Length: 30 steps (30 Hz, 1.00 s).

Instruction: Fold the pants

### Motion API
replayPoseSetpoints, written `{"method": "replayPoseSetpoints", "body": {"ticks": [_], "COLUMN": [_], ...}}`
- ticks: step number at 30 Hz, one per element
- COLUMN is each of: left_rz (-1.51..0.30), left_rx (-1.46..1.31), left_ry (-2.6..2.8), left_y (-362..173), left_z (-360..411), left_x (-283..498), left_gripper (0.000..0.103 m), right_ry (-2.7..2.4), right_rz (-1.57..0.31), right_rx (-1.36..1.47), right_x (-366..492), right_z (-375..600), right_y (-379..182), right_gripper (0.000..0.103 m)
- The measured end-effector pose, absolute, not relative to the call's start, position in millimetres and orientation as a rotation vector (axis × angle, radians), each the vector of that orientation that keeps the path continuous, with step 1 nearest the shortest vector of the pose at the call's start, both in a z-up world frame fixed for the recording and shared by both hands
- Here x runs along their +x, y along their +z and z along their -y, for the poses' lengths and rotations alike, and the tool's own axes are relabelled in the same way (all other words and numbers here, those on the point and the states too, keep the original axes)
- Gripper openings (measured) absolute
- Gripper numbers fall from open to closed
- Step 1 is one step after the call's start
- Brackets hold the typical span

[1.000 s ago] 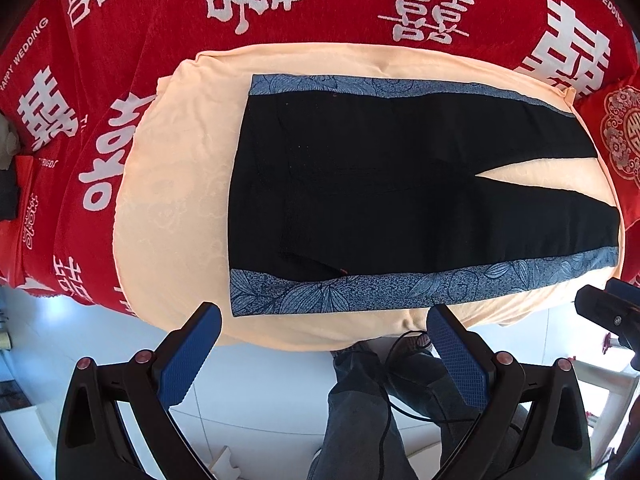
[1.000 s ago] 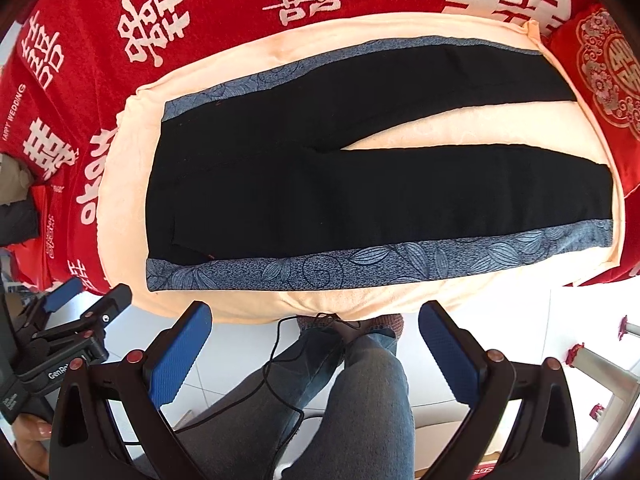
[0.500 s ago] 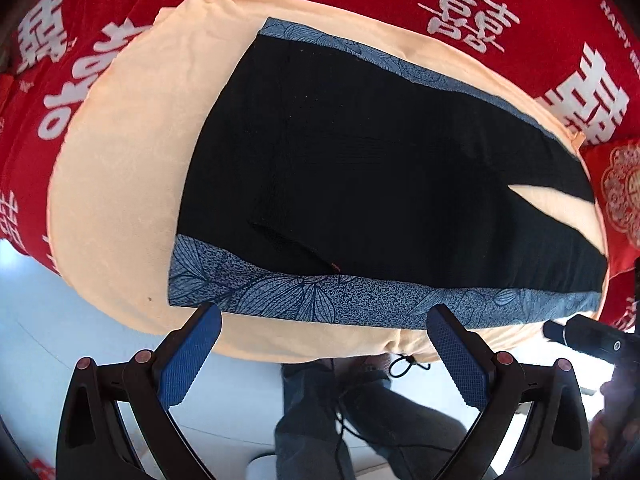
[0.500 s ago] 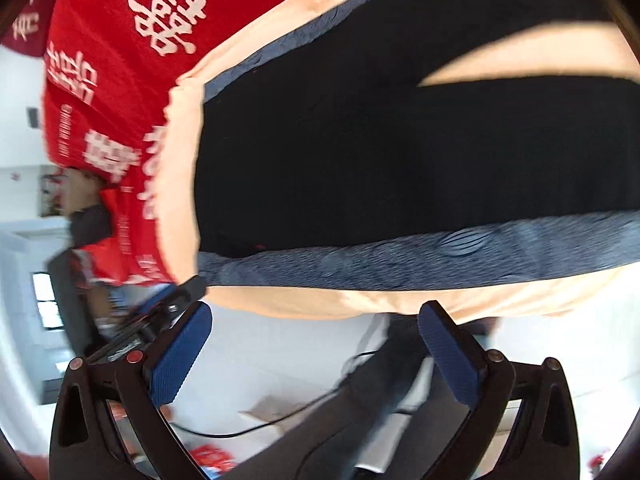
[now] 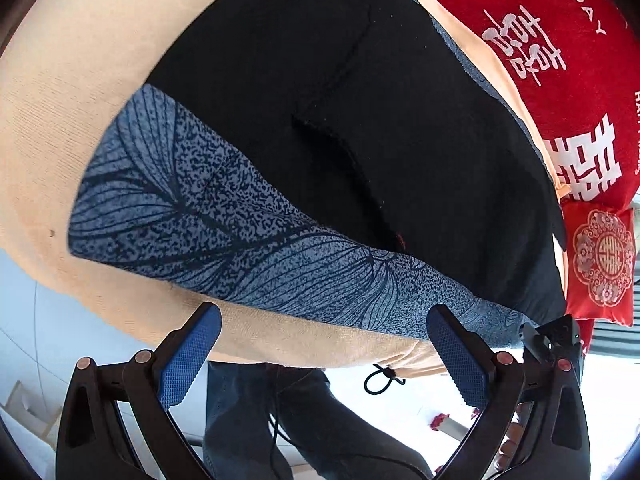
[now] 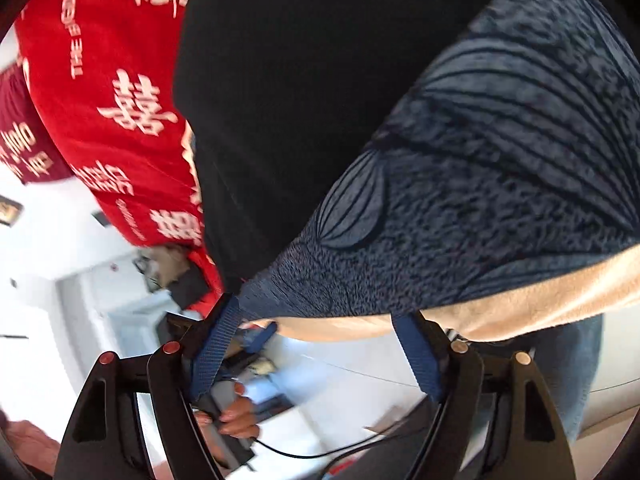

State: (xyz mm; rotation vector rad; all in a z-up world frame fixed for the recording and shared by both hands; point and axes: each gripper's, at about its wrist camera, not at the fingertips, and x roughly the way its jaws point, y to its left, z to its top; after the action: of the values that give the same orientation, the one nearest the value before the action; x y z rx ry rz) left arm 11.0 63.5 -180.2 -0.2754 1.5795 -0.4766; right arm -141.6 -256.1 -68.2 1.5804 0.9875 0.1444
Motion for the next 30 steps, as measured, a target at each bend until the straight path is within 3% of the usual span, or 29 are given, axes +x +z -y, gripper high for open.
{"method": "replayPoseSetpoints", "body": {"ticks": [5,9,11,12,13,15,17,24,30], "left_rz": [-1.580,-1.576,-1.567,-1.562,-1.559,-1.566,-1.583,-1.488,-1.340], "left_rx": [-0.312,-0.332,-0.342,-0.341,-0.341,-0.365,-0.389,-0.361,-0.396], "left_ry": [-0.523,-0.518,-0.510,-0.504,-0.497,-0.509,-0.536,-0.607,-0.644], "left_y": [-180.9,-180.4,-177.3,-175.1,-172.3,-170.1,-169.4,-102.1,-51.6], "left_z": [-53.7,-46.3,-48.3,-48.5,-48.6,-51.1,-53.0,-41.2,-14.7], "left_x": [20.1,27.0,26.5,26.8,27.7,29.8,34.5,60.5,120.7], "left_gripper": [0.103,0.103,0.101,0.097,0.085,0.065,0.035,0.033,0.034], "right_ry": [0.197,0.175,0.149,0.117,0.094,0.063,0.059,0.163,0.269], "right_rz": [-0.826,-0.900,-0.898,-0.894,-0.890,-0.915,-0.944,-0.989,-1.034], "right_rx": [1.650,1.610,1.664,1.701,1.713,1.694,1.627,1.387,1.203], "right_x": [-133.8,-125.9,-128.1,-130.8,-132.7,-132.5,-127.7,-75.1,31.2], "right_z": [269.3,268.7,268.6,270.0,271.8,272.1,273.6,297.3,361.0], "right_y": [-51.7,-50.6,-59.6,-61.7,-62.0,-54.1,-33.2,56.6,105.3], "right_gripper": [0.078,0.076,0.061,0.044,0.025,0.009,0.009,0.009,0.012]}}
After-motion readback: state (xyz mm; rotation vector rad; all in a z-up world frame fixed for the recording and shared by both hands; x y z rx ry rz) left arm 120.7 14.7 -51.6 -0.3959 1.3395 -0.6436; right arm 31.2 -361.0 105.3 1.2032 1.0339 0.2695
